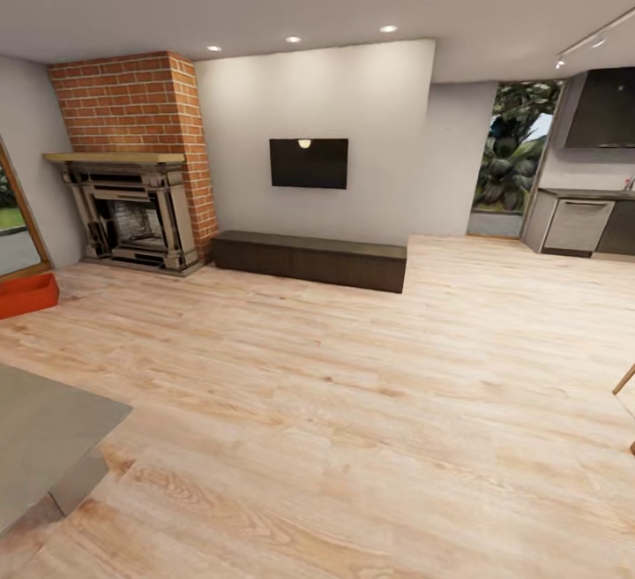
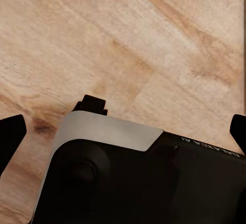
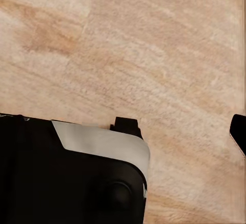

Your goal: Move the two storage containers from the living room to the garage. In the garage, place one container on the floor and stack the other container on top of it (either order is fine).

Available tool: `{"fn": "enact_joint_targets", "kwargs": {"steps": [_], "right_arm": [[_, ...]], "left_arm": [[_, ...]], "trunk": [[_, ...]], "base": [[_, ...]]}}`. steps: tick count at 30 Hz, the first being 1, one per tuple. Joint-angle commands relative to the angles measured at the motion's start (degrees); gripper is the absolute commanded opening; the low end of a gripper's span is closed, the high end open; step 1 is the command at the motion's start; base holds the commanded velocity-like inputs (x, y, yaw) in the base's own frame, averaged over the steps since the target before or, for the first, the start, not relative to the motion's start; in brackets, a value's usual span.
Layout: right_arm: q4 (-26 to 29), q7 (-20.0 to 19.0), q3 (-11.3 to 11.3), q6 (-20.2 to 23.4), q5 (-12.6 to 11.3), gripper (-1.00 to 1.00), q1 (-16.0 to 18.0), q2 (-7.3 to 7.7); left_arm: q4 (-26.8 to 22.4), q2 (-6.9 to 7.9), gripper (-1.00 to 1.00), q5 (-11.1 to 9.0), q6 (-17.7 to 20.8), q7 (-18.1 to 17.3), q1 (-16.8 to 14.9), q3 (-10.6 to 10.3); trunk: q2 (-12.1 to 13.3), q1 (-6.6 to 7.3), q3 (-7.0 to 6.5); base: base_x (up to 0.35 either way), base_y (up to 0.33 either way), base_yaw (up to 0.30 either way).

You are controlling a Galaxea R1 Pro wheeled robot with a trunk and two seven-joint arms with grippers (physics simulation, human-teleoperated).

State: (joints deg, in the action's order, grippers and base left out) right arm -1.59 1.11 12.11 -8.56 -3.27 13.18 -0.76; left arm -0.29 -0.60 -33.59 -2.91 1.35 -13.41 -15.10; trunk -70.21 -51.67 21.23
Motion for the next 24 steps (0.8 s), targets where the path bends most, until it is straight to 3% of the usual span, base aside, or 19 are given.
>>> {"fn": "enact_joint_targets", "kwargs": {"steps": [1, 24], "right_arm": [[-0.17, 0.12, 0.46, -0.31, -0.34, 1.00, 0.08, -0.03], [-0.21, 0.12, 0.46, -0.31, -0.34, 1.00, 0.08, -0.03]], "left_arm": [[0.03, -0.02, 1.00, -0.41, -0.17, 0.14, -0.03, -0.48], [0.03, -0.02, 1.00, -0.41, -0.10, 0.14, -0.03, -0.48]], "trunk": [[-0.03, -0.03, 0.06], [-0.03, -0.03, 0.06]], "base": [[0.322, 0.000, 0.000], [0.322, 0.000, 0.000]]}}
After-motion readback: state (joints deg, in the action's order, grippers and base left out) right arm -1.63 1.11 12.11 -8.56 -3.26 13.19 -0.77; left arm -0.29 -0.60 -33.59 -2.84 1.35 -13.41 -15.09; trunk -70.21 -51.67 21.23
